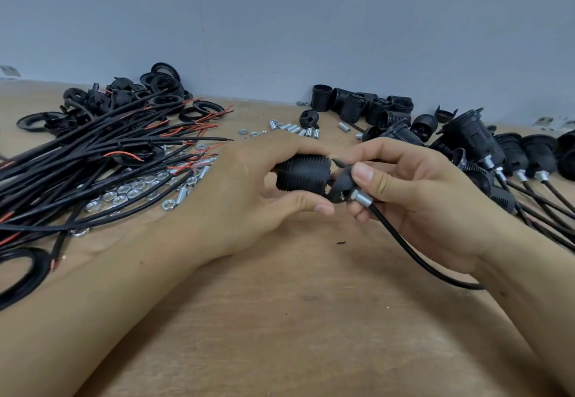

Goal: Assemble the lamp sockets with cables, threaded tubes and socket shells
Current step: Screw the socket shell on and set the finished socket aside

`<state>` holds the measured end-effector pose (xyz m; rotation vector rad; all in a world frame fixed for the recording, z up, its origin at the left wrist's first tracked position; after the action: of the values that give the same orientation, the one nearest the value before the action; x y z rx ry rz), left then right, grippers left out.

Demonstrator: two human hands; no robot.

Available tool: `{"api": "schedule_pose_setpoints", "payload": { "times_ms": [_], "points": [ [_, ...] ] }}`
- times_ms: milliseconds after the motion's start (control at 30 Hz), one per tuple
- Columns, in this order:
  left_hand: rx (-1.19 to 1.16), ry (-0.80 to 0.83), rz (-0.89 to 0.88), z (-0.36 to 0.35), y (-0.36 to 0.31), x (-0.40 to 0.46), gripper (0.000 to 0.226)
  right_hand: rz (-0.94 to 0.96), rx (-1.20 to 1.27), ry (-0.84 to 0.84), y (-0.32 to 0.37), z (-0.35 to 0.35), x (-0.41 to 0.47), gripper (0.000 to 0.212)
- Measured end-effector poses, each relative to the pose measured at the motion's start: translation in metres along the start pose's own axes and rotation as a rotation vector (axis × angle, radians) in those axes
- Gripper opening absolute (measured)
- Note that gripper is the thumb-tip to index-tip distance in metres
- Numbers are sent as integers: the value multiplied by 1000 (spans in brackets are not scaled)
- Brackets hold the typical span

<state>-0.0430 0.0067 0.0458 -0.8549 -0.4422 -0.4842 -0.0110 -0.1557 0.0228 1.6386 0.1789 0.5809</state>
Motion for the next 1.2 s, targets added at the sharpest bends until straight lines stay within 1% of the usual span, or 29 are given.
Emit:
{"api": "schedule_pose_setpoints", "payload": {
  "times_ms": [67,167,233,267,333,367,467,533,700,800,867,933,1067,1200],
  "points": [
    [20,-8,-8,-1,0,0,45,20,-29,-17,1,0,0,24],
    [43,-42,29,1,6,1,42,66,-181,23,4,-4,-2,38],
    [4,-42,48,2,9,1,41,108,-286,22,8,-4,-3,46],
    [-23,-37,46,1,8,2,38,133,-297,5,10,-3,-3,46],
    [-86,-36,54,-2,7,1,31,147,-262,-17,11,-3,-2,41],
    [-139,-42,85,-4,9,0,28,127,-229,-23,9,-3,-2,38],
    [-346,-87,226,-9,17,-1,30,49,-120,-20,5,-4,-1,30],
    [-405,-103,260,-11,20,0,30,18,-110,-10,4,-4,-1,32],
    [-263,-150,263,-8,19,0,31,-47,-86,79,1,-13,-5,24],
    [-186,-218,266,-5,19,-1,36,-69,-121,86,-2,-14,-5,20],
    [-193,-225,265,-4,19,0,45,-92,-124,115,-3,-15,-5,20],
    [-230,-187,248,-5,18,1,51,-137,-81,159,-4,-18,-6,22],
    [-209,-167,206,-4,14,0,44,-187,-15,228,-7,-20,-7,26],
    [-267,-155,221,-4,16,0,36,-194,35,253,-9,-21,-7,29]
  ]
}}
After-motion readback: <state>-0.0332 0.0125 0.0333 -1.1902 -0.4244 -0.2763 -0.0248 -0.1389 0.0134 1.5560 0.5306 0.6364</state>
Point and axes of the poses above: each hand's wrist, its own x-axis towards the middle knuckle, its own z-axis out of the back of the hand, y = z × x, the point moved 6 cm from there along x, towards the middle knuckle, and after that the axes turned 10 degrees about z, right-handed, at the moved point
